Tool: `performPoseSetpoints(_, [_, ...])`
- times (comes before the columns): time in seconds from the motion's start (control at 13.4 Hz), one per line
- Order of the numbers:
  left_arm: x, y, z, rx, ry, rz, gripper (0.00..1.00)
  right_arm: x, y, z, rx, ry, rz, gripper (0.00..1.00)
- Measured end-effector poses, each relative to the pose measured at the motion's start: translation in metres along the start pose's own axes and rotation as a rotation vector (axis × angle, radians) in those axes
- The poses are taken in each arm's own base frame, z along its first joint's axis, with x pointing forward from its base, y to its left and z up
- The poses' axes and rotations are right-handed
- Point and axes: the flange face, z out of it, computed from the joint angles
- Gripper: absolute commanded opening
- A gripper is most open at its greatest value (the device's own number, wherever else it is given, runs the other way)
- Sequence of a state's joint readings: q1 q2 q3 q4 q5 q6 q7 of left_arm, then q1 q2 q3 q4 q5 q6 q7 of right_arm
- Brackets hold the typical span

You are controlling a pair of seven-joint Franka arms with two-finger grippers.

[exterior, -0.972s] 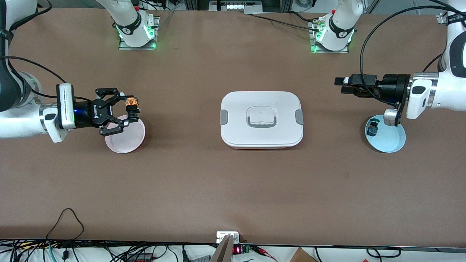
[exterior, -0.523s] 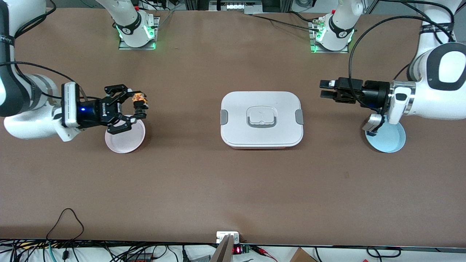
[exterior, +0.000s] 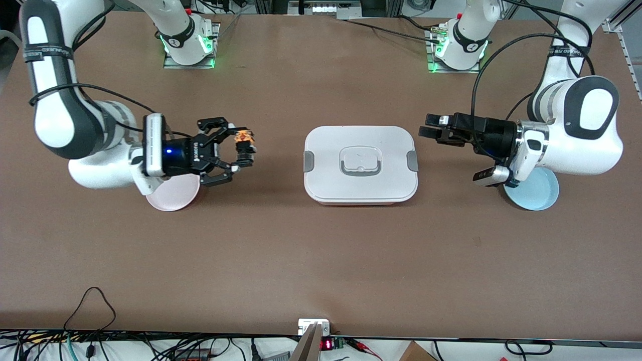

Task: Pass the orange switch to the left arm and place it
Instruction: 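Carry the switch over the box while the left gripper approaches it, then grasp the orange switch with the left gripper from the right gripper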

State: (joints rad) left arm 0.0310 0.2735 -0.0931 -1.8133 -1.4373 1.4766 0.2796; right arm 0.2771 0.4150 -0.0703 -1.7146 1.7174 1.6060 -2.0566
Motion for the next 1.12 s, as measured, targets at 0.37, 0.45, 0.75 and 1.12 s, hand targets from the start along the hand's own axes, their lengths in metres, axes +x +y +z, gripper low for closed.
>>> performPoseSetpoints(0.37, [0.016, -0.01, 0.044, -0.067, 0.02, 0.006, 1.0, -0.005, -0.01, 0.09, -0.096, 0.051, 0.051, 0.01])
performPoseSetpoints(0.45, [0.019, -0.012, 0.054, -0.077, 0.029, 0.003, 1.0, -0.007, -0.013, 0.104, -0.106, 0.061, 0.063, 0.01])
performPoseSetpoints(0.75, [0.026, -0.018, 0.081, -0.133, 0.037, -0.02, 1.0, -0.02, -0.011, 0.15, -0.165, 0.069, 0.091, 0.01])
performPoseSetpoints(1.12, [0.028, -0.022, 0.112, -0.111, 0.051, -0.027, 1.0, -0.041, -0.001, 0.164, -0.179, 0.056, 0.101, 0.01])
